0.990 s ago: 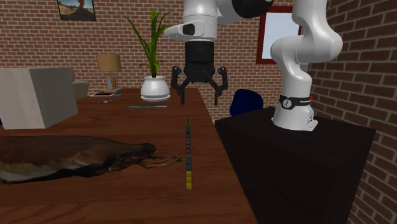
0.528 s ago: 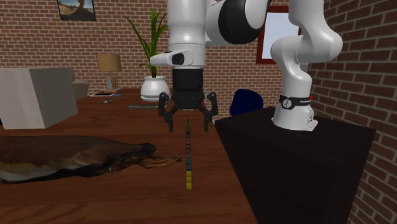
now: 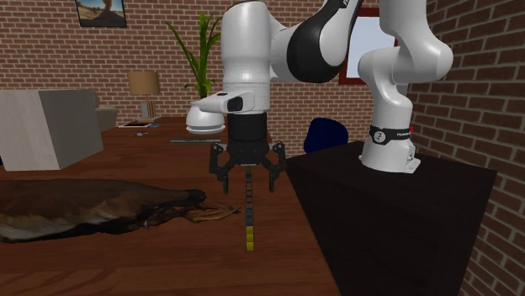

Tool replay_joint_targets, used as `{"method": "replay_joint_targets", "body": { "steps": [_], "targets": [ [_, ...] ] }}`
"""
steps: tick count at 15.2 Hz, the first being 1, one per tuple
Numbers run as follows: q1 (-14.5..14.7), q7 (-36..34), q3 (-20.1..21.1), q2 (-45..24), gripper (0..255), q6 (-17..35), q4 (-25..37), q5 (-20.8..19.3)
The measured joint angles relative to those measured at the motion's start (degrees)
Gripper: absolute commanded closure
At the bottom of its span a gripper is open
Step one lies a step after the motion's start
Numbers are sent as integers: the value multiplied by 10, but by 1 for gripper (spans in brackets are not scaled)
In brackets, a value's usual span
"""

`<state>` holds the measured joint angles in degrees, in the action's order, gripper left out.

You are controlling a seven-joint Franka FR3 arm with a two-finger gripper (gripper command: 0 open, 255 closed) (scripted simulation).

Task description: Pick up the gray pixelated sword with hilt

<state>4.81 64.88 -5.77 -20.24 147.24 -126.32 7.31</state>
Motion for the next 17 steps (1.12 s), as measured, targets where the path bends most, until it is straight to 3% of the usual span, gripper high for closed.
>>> {"method": "replay_joint_targets", "body": {
  "steps": [10,17],
  "targets": [
    [0,1,0,-1,255,2,0,1],
    [5,-9,-5,37,255,-36,-1,-10]
  ]
}}
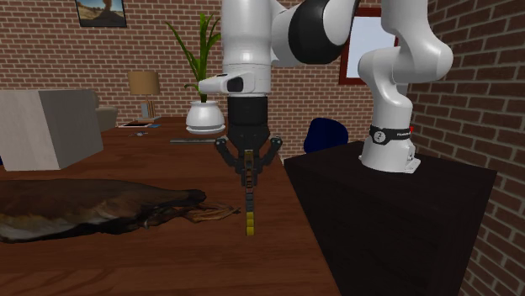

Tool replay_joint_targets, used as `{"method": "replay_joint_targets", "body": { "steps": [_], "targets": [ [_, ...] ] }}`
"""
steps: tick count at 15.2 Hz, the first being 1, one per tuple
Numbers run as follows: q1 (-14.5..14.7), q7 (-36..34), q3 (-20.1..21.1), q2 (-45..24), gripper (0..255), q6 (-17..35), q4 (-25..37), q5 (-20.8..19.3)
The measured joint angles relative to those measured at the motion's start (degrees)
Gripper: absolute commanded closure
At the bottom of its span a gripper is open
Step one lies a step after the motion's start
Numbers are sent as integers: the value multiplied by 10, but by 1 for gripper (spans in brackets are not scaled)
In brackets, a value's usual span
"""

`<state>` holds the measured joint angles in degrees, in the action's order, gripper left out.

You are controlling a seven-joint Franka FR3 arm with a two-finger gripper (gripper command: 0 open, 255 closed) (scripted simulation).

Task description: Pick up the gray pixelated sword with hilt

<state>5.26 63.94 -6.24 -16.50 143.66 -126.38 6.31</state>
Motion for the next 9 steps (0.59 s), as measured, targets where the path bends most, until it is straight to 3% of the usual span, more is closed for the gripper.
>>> {"method": "replay_joint_targets", "body": {
  "steps": [9],
  "targets": [
    [2,-9,-6,49,255,-59,11,-14]
  ]
}}
